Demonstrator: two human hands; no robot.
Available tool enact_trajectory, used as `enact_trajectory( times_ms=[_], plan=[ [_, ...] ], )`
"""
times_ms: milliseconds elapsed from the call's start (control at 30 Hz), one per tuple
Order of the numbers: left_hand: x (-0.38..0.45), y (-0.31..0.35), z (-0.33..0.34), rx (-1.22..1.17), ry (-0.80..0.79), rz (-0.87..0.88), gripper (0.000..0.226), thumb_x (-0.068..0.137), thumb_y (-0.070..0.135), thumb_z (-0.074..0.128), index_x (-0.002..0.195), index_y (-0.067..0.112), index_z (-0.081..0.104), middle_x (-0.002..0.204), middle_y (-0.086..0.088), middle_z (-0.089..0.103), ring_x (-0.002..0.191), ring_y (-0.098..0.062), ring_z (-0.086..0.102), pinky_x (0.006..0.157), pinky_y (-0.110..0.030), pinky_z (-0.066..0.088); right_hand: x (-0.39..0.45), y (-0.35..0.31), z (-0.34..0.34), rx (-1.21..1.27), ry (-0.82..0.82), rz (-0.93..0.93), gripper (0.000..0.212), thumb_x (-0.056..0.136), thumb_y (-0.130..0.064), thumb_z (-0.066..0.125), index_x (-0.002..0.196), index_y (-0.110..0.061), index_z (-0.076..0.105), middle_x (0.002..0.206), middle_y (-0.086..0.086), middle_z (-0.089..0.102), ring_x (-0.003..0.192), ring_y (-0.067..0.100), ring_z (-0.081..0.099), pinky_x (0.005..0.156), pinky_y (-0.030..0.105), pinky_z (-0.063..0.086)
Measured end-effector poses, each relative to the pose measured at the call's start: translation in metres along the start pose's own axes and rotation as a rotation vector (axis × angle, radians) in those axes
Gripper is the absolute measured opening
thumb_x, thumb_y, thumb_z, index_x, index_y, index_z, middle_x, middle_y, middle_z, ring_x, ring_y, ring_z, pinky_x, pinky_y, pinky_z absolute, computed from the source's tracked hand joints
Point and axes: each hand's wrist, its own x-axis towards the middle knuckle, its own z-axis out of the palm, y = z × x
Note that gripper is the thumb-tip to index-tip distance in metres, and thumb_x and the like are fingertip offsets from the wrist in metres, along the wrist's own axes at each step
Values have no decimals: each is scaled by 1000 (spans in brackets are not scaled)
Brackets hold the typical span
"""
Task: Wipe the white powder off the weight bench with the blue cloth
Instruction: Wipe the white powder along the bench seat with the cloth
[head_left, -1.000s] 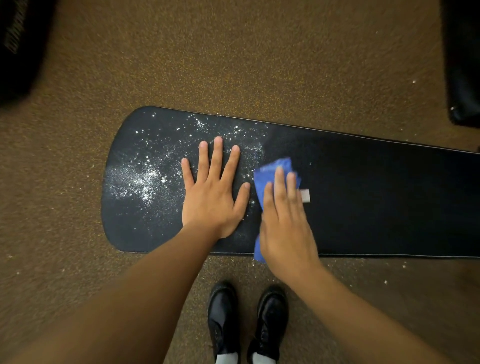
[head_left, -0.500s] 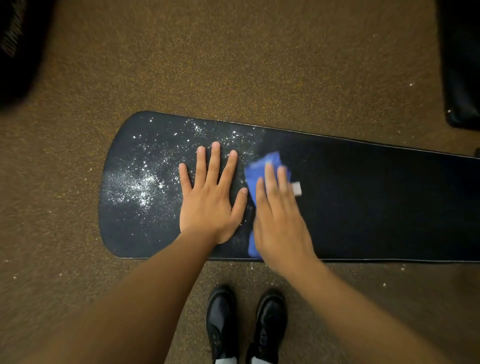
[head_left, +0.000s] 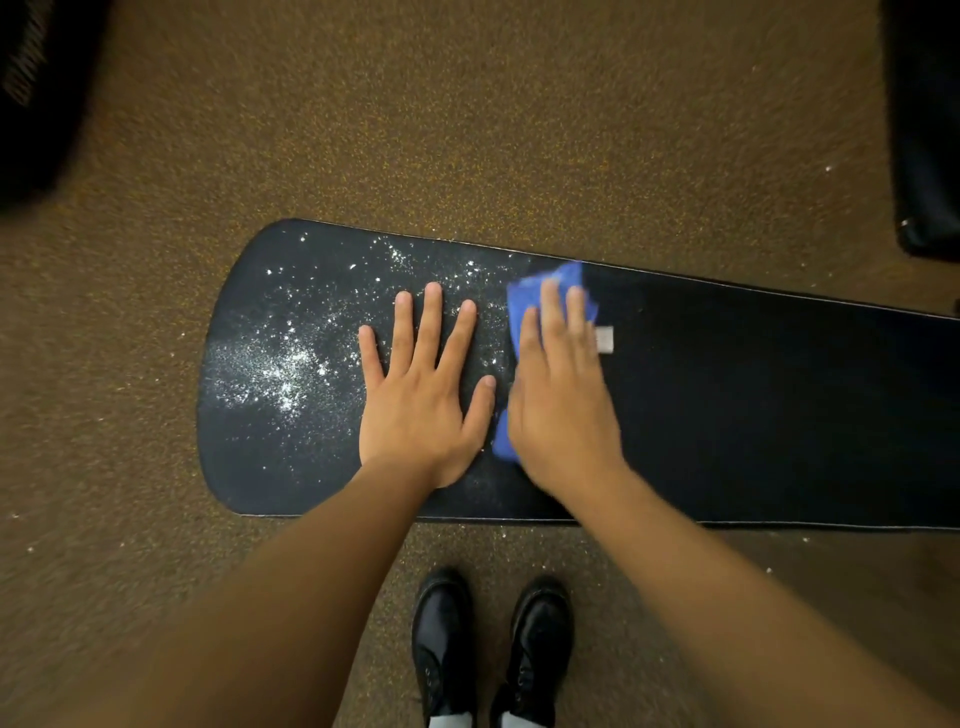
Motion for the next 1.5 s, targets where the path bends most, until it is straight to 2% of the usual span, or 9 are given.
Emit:
enact_trajectory(
  times_ms=[133,367,633,733,900,1000,1167,1333,1500],
  plan=[
    [0,0,-1,0,1,7,70,97,55,22,158,27,3,166,-3,-8,151,-25,-16,119,-57,-7,-64,24,-14,57,-71,-87,56,90,-12,37,144,5,30,158,23,15,147,39,4,116,54,22],
    [-1,1,-2,-3,-4,3,69,98,55,20,158,29,0,166,-2,-11,150,-24,-19,119,-57,-8,31,45,-12,30,83,323,56,92,-13,31,143,10,30,157,28,12,145,46,4,118,55,13],
    [0,0,0,4,-10,6,68,98,54,21,158,28,2,166,-3,-10,151,-25,-17,119,-58,-6,-67,6,-8,7,-87,-73,60,89,-15,30,145,6,27,158,26,11,146,42,2,115,55,23],
    [-1,0,-2,8,-9,7,68,99,55,19,158,28,-1,166,-3,-12,150,-25,-19,119,-58,-7,-71,45,-20,21,-51,68,57,88,-13,32,140,10,35,155,29,17,145,45,9,111,58,29],
    [-1,1,-2,-2,-7,5,68,99,55,20,158,28,1,166,-3,-11,150,-25,-19,119,-58,-7,25,43,-14,31,95,355,60,88,-16,24,140,12,33,155,29,17,144,47,9,116,57,17],
    [-1,1,-2,8,-10,4,69,98,54,21,158,28,2,166,-3,-10,151,-25,-17,119,-58,-6,37,10,-4,-31,75,247,63,87,-18,23,143,9,28,157,29,11,145,45,5,118,55,11],
    [-1,0,0,-1,-5,11,69,98,54,23,158,27,4,166,-3,-8,151,-26,-16,119,-59,-6,-49,10,-9,10,-81,-54,61,89,-15,33,146,6,25,159,24,7,147,40,-2,117,53,15],
    [-1,0,-2,2,-10,10,68,99,54,20,158,27,0,166,-3,-12,150,-26,-19,118,-58,-8,-34,60,-20,28,15,203,56,89,-11,29,140,13,33,156,30,14,144,46,7,114,58,22],
    [-1,1,-2,5,-13,4,69,98,54,21,158,27,1,166,-3,-11,150,-26,-17,118,-59,-6,41,26,-9,16,88,299,62,87,-16,25,142,11,30,156,29,13,145,46,6,117,57,15]
  ],
)
